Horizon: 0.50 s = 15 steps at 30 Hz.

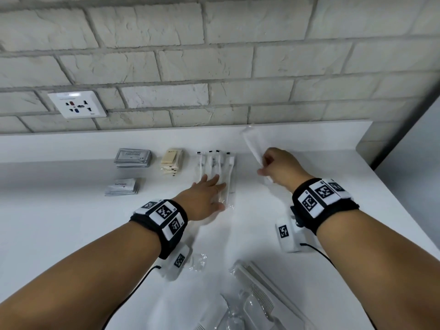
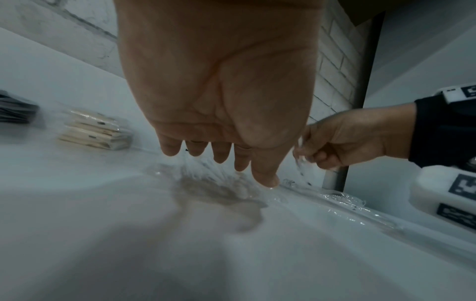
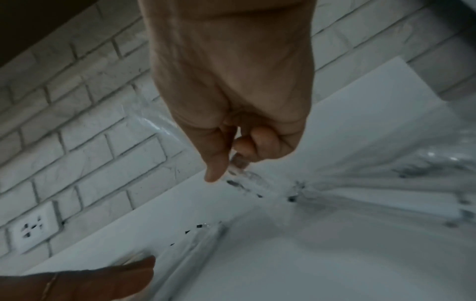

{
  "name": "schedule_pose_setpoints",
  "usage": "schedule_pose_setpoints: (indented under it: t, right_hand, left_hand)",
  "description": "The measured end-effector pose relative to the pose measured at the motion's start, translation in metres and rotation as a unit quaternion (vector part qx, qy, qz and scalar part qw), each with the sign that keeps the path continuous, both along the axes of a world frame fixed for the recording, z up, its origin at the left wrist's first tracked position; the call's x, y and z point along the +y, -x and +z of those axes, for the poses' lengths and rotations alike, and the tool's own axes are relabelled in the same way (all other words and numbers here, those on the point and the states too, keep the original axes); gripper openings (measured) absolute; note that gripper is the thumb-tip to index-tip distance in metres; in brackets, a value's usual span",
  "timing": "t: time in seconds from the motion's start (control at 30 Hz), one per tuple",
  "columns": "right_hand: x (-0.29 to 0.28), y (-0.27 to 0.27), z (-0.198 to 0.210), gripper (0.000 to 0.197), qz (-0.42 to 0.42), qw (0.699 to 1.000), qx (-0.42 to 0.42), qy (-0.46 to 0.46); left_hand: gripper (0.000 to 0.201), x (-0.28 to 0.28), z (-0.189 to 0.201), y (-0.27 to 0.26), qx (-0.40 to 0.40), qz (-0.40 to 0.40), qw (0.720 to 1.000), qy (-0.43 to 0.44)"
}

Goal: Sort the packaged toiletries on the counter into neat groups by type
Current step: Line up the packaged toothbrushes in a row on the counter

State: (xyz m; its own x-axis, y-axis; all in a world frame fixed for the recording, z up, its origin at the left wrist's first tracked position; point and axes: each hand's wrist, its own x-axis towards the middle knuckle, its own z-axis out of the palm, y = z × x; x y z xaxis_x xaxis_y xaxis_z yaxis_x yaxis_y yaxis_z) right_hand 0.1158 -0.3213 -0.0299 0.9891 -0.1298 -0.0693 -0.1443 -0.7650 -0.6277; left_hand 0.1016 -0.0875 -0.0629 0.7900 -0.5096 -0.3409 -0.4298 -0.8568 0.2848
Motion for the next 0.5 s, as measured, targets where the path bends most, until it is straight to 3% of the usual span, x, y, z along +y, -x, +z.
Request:
schedule_pose_setpoints:
  t: [0.1,0.2,0.27,0.37,0.5]
  right_hand:
    - [0.01,-0.002,0.001,0.015,0.027,0.998,-0.043,0.036]
    - [0.007,0.008,-0.012,0.052,0.117,0.975,0.022,0.189]
    - [0.0,0.015,-0.019,0.054,0.135,0.954,0.078,0.255]
    - [-0.005,0.02,-0.018,0.043,0.119,0.949,0.096,0.276]
    - [0.008,0.026,-0.01,0.04,0.145,0.959,0.046,0.241]
  left_hand:
    - [0.069,0.003,0.001,0.003,0.009,0.0,1.0,-0.009]
    - [0.07,0.003,0.003,0.004,0.018,-0.004,1.0,-0.011]
    - [0.071,0.004,0.004,0.004,0.021,-0.008,1.0,-0.01]
    - [0.07,0.005,0.004,0.005,0.025,-0.01,1.0,-0.006]
    - [0.069,0.005,0.001,0.004,0.023,-0.011,1.0,-0.003]
